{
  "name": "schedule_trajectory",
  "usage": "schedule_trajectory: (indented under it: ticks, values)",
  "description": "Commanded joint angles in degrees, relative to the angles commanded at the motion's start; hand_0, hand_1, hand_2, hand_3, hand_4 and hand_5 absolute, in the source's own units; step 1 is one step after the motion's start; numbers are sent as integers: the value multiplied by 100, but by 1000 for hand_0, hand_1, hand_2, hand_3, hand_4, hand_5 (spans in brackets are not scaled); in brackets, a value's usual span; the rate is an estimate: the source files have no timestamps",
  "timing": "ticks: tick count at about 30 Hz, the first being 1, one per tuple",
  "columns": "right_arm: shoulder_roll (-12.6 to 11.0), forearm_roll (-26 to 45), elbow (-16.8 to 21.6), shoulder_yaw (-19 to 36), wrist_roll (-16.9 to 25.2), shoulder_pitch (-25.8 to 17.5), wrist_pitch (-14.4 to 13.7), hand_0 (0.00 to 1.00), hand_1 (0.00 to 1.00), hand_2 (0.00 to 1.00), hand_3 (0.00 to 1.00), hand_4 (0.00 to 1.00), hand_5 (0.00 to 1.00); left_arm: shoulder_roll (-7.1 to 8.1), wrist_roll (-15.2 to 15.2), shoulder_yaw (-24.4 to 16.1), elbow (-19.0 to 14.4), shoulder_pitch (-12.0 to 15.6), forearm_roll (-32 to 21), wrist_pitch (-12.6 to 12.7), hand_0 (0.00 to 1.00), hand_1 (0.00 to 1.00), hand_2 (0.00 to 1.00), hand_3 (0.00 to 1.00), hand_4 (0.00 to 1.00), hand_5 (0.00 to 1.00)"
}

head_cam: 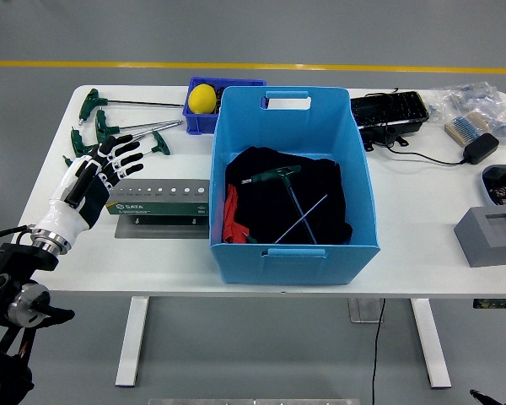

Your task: Lift tool from toolbox,place it in box,lift tool from toolbox,place it in box

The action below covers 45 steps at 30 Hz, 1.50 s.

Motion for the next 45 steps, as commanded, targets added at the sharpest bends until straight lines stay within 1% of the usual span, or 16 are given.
schedule_trajectory:
  ticks: [5, 10, 11, 12, 17, 22, 35, 36, 45]
  values:
    - [-10, 111, -4, -64, 29, 15, -4, 623, 596, 662, 541, 783, 659, -4, -54, -207, -19, 10, 191, 6, 723, 712, 770, 694, 931, 670]
    - [-14, 132, -9, -72, 35, 31, -4, 624, 596, 662, 540, 783, 658, -79, -94, -358, -36, -74, 311, 14, 722, 711, 770, 695, 928, 674]
    - [-13, 124, -9, -67, 34, 33, -3, 624, 596, 662, 540, 783, 658, -91, -116, -369, -37, -84, 339, 29, 722, 711, 770, 695, 928, 674]
    - [-13, 117, -10, -64, 33, 34, -3, 625, 597, 662, 540, 782, 658, -94, -133, -372, -38, -88, 352, 42, 721, 731, 787, 703, 925, 673]
    - [-10, 94, -13, -51, 28, 34, 0, 625, 597, 662, 540, 782, 658, -94, -190, -399, -27, -41, 367, 96, 721, 731, 787, 703, 925, 673]
    - [-6, 80, -14, -41, 25, 34, 0, 626, 597, 662, 540, 783, 658, -87, -194, -452, -18, 4, 414, 92, 726, 734, 793, 704, 922, 671]
    - [-14, 99, -15, -59, 31, 51, 3, 627, 597, 662, 540, 783, 657, -90, -254, -511, 2, -35, 483, 140, 730, 739, 798, 705, 911, 669]
    - [-15, 108, -15, -62, 32, 51, 2, 626, 597, 662, 540, 783, 657, -91, -266, -515, 5, -34, 493, 155, 734, 761, 822, 706, 909, 668]
    - [-17, 77, -14, -48, 26, 52, 6, 626, 597, 662, 540, 783, 657, -92, -284, -511, 26, -21, 511, 174, 742, 767, 829, 707, 907, 668]
